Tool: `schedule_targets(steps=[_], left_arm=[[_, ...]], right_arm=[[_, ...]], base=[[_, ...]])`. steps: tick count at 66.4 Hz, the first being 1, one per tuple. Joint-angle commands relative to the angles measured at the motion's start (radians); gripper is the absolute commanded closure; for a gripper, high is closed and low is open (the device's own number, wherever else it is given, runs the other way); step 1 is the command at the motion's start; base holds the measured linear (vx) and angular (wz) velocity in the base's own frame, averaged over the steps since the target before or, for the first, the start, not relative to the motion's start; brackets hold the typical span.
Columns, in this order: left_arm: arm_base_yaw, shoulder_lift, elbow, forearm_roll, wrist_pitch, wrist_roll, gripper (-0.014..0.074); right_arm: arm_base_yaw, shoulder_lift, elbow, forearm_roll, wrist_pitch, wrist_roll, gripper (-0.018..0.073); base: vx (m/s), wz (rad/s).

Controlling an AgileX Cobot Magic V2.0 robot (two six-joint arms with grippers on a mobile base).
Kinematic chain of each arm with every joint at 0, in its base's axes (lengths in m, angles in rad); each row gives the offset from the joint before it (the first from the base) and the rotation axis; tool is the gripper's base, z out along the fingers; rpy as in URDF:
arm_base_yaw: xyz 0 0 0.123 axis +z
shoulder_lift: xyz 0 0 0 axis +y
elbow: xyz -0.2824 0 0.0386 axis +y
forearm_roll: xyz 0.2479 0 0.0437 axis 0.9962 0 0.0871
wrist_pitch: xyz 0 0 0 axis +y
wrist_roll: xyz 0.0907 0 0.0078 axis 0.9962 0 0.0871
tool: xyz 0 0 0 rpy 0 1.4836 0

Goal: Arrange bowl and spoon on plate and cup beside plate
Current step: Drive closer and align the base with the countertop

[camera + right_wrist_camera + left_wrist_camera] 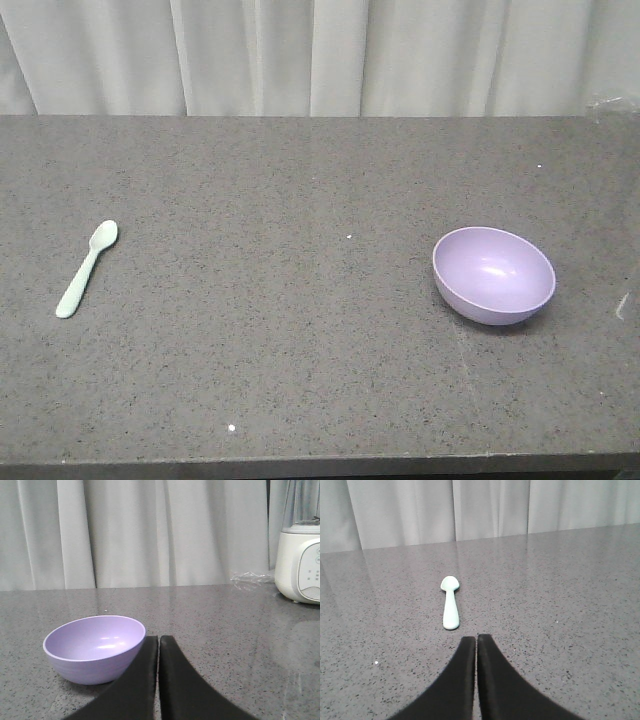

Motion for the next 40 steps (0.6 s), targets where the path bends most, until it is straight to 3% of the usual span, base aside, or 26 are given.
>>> schedule_targets(steps=[1,12,22,30,40], left_arm=[[-0.001,0.007,-0.008,-0.003,-0.078,-0.011,0.0603],[-0.001,0.007,-0.008,-0.035,-0.114,-0.041,0.0603],[-0.001,0.007,-0.008,-0.229,-0.235,-0.220,0.0603],[-0.001,0.007,-0.010,-0.378,-0.335,-0.318,0.0603],[-0.001,0.007,-0.034,-0.538,-0.436,-0.414,0.0603]], right_arm=[[-0.005,-0.008,0.002,-0.003,-0.070,0.000,0.0562],[-0.005,-0.008,0.002,0.033,-0.126,0.045,0.0562],[-0.005,-0.008,0.002,0.171,-0.204,0.181,0.0562],[-0.005,-0.008,0.001,0.262,-0.240,0.272,0.0562],[-0.005,-0.008,-0.047,0.244,-0.207,0.323,0.0562]], base=[[0.00,0.00],[0.00,0.00],[0.00,0.00],[0.00,0.00],[0.00,0.00]])
